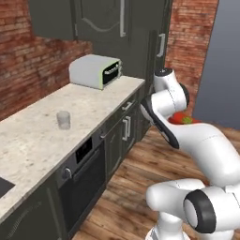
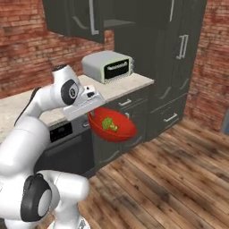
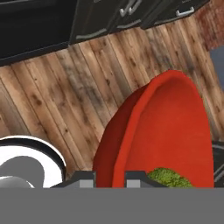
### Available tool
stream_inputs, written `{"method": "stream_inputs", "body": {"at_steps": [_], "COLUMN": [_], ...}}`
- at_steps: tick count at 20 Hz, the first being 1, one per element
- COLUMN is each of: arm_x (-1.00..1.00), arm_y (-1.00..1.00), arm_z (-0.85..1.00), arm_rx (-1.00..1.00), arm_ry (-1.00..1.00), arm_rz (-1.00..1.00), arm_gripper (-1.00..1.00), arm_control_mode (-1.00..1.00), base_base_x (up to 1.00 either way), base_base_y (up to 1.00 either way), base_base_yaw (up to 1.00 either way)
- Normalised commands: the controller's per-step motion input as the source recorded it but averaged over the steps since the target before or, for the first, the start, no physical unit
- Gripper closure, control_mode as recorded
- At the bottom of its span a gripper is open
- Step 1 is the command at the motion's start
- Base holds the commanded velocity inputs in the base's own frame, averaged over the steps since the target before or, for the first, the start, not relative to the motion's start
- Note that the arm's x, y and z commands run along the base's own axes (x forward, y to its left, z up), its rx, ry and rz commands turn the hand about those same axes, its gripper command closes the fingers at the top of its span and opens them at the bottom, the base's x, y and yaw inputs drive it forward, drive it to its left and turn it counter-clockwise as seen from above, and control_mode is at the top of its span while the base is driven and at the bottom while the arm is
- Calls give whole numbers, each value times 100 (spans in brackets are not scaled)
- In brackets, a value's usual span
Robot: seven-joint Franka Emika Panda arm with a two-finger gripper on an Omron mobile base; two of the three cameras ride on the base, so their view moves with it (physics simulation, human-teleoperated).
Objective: Move the glass cup from next to the sink to the open cabinet. Then, move the bowl with the broccoli to the fridge to clear the area for faucet cleaning.
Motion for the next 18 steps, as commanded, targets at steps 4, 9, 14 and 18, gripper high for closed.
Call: {"method": "stream_inputs", "body": {"at_steps": [4, 9, 14, 18], "arm_x": [0, 0, 0, 0], "arm_y": [0, 0, 0, 0], "arm_z": [0, 0, 0, 0], "arm_rx": [0, 0, 0, 0], "arm_ry": [0, 0, 0, 0], "arm_rz": [0, 0, 0, 0], "arm_gripper": [100, 100, 100, 100], "arm_control_mode": [100, 100, 100, 100], "base_base_x": [7, 0, 0, 0], "base_base_y": [0, -7, 0, 0], "base_base_yaw": [-6, -95, -100, -100]}}
